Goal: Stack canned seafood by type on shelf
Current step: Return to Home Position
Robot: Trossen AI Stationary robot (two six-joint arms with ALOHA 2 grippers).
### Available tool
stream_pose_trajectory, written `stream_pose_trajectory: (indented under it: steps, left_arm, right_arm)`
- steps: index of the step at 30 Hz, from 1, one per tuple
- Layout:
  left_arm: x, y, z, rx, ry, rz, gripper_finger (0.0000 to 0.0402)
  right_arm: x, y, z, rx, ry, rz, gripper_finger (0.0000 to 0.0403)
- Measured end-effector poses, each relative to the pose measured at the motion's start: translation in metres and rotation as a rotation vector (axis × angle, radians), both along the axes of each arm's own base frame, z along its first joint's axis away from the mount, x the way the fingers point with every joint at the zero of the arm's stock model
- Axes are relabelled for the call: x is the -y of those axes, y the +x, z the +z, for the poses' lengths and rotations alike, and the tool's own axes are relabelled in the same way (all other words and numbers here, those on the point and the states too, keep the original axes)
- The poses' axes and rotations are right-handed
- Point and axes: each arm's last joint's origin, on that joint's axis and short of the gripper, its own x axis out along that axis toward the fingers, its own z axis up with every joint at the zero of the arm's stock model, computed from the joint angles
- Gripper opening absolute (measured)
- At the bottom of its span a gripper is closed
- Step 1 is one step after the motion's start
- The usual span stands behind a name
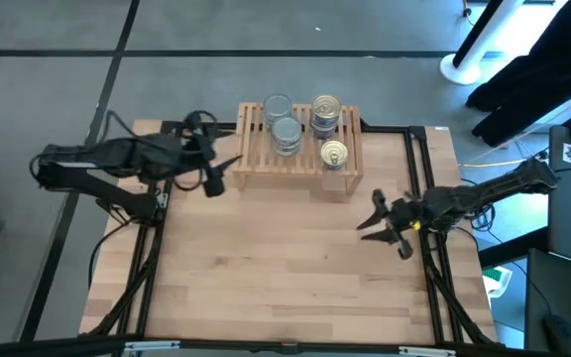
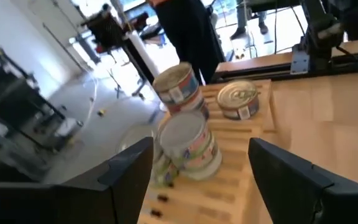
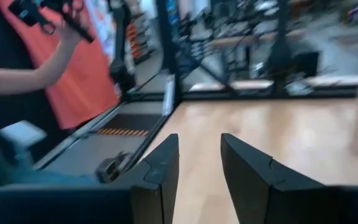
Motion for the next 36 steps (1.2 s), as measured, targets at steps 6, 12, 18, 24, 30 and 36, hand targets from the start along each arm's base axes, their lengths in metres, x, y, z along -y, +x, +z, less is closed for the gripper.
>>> stream_pose_trajectory:
  steps: [6, 12, 18, 24, 30, 36]
  left_arm:
    - [-0.001, -0.034, 0.004, 0.086, -0.183, 0.059, 0.0260]
    - [-0.001, -0.054, -0.022, 0.074, -0.335, 0.099, 0.0262]
    - [0.008, -0.058, -0.079, 0.129, -0.447, 0.055, 0.0262]
    - [0.012, -0.061, -0.126, 0.273, -0.466, -0.016, 0.0262]
    - [0.013, -0.071, -0.155, 0.402, -0.466, -0.081, 0.0262]
    - [0.011, -0.085, -0.173, 0.478, -0.471, -0.110, 0.0263]
  right_arm:
    - [0.011, -0.028, 0.013, 0.083, 0.015, -0.066, 0.0120]
    - [0.018, -0.044, 0.022, 0.183, 0.009, -0.128, 0.0120]
    - [0.022, -0.058, 0.016, 0.143, -0.019, -0.116, 0.0120]
    - [0.025, -0.067, 0.009, 0.124, -0.017, -0.113, 0.0120]
    - [0.026, -0.069, -0.016, 0.131, 0.006, -0.123, 0.0120]
    - [0.026, -0.067, -0.041, 0.144, 0.049, -0.135, 0.0120]
